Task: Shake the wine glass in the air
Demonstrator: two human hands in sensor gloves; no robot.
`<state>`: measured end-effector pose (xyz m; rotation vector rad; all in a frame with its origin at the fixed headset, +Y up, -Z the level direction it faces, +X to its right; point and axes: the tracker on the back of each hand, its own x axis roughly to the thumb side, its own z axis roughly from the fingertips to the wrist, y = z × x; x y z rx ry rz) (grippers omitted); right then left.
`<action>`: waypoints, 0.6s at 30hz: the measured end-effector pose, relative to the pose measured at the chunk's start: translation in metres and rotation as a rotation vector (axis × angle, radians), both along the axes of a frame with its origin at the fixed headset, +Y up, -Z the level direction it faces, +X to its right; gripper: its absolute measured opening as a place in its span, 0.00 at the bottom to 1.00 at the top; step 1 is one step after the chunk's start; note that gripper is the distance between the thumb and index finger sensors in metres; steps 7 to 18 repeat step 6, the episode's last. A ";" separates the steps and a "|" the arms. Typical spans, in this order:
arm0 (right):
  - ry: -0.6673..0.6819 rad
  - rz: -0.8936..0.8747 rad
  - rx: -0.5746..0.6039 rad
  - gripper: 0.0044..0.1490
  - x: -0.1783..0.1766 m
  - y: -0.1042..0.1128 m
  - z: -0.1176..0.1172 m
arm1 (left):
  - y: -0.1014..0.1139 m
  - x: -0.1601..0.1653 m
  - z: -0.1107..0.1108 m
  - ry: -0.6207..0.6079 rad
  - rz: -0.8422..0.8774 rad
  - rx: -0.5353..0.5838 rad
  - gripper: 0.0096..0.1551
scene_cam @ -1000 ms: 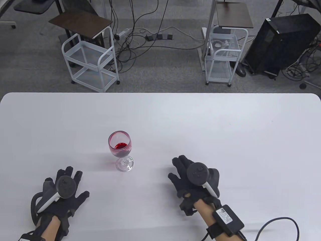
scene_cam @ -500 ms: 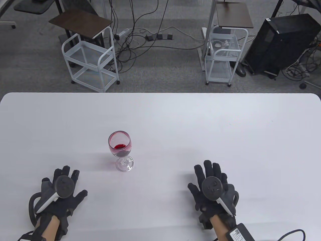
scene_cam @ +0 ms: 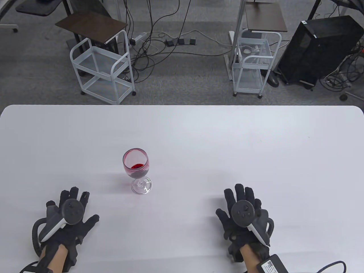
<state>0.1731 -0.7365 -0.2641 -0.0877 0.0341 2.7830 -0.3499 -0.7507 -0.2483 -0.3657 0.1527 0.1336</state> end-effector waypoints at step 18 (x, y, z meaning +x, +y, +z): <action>0.008 0.003 -0.007 0.47 -0.001 0.000 0.000 | 0.000 0.000 0.000 0.000 0.001 -0.005 0.53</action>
